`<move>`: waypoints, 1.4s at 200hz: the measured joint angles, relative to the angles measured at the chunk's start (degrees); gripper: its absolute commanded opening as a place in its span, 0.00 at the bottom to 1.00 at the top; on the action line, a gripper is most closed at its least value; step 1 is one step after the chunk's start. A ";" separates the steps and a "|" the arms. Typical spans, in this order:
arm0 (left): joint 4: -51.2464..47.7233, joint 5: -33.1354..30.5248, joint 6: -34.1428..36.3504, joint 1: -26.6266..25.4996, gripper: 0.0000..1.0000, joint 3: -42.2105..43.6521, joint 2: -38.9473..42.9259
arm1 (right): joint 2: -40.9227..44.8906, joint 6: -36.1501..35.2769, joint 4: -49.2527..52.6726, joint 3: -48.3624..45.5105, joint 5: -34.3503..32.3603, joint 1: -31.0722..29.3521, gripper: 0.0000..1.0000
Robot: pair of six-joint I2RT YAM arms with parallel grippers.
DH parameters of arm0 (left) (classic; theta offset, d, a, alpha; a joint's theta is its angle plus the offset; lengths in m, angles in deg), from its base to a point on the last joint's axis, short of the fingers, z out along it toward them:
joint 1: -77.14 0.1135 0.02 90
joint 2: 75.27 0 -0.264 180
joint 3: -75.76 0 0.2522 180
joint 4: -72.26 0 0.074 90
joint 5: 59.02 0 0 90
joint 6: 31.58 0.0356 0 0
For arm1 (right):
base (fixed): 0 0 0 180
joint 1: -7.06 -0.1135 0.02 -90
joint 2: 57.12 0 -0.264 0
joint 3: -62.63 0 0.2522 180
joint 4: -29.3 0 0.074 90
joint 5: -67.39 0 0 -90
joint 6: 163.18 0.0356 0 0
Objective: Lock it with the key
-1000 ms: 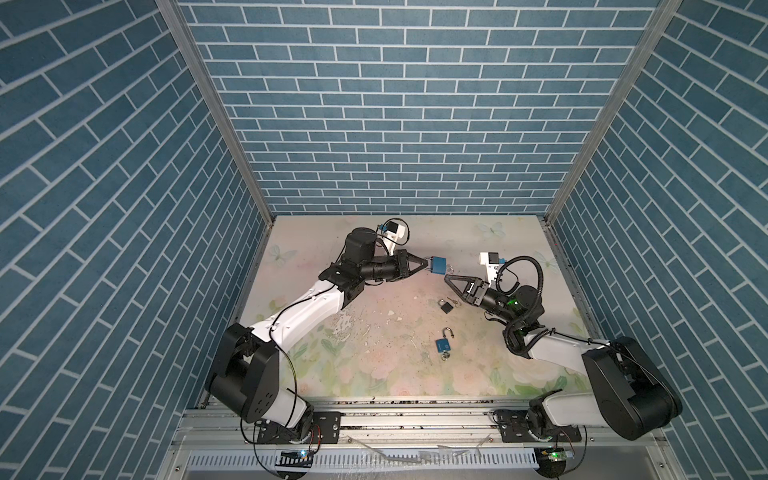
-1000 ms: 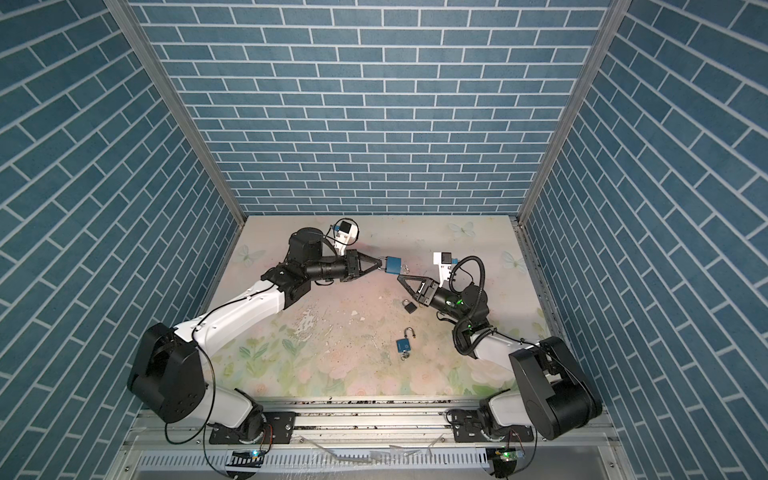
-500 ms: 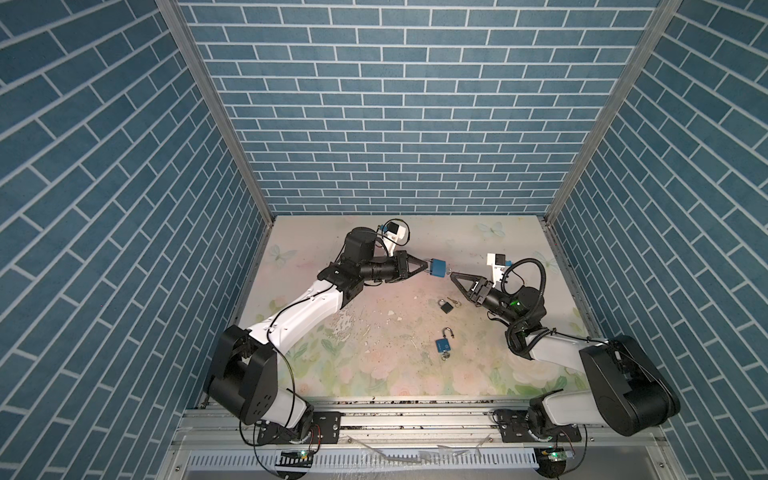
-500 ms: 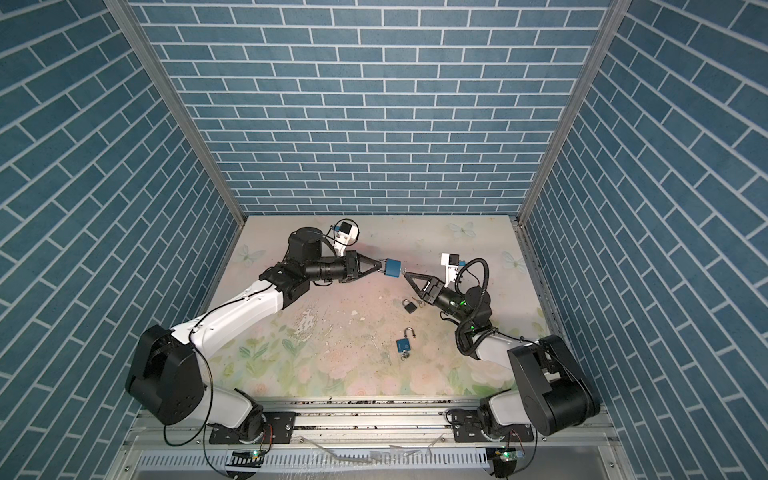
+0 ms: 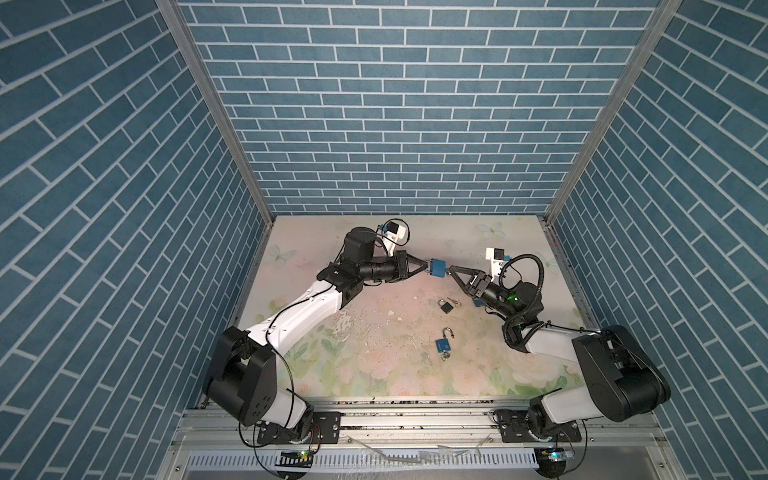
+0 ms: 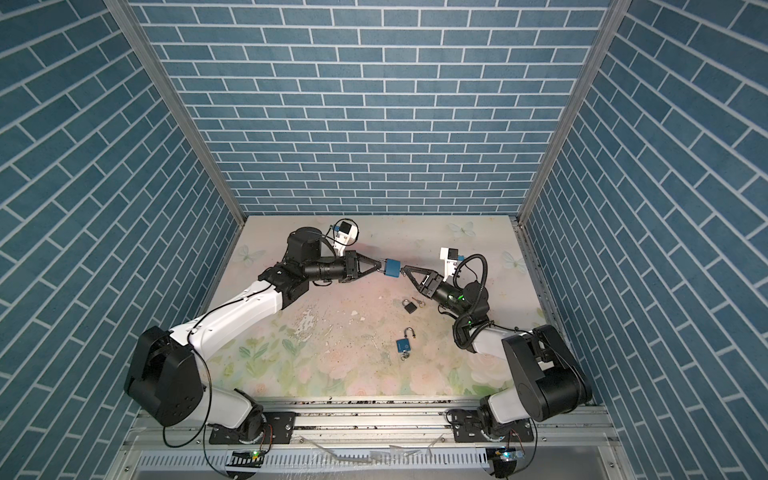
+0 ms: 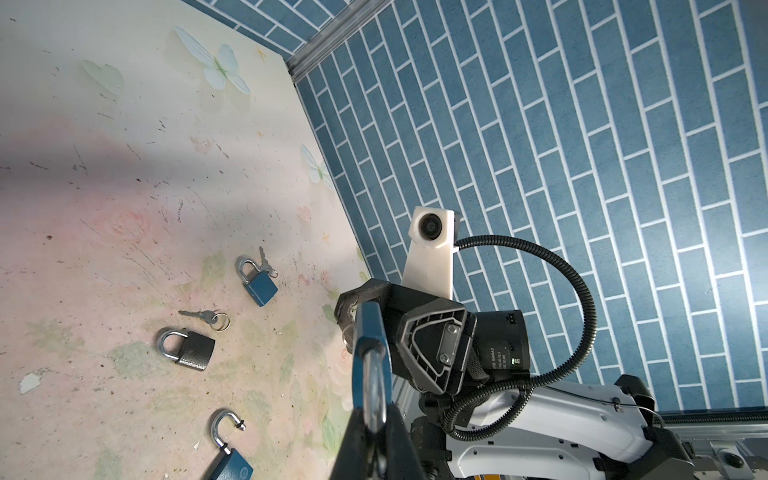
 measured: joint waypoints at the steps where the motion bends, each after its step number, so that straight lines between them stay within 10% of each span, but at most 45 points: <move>1: 0.04 0.04 -0.02 0.00 0.00 0.00 0.00 | 0.02 0.00 0.00 0.00 0.02 0.00 0.45; 79: 1.90 0.70 -1.22 0.00 0.00 0.00 0.00 | 0.04 0.79 -0.11 1.11 1.07 -0.02 0.40; 218: 4.31 1.75 -2.34 0.33 0.00 0.00 -1.22 | 0.37 3.13 -0.37 1.62 2.73 -0.55 0.00; 280: 1.07 3.06 0.48 0.98 0.00 -3.06 -4.00 | 0.70 3.13 0.96 1.22 1.29 -0.28 0.00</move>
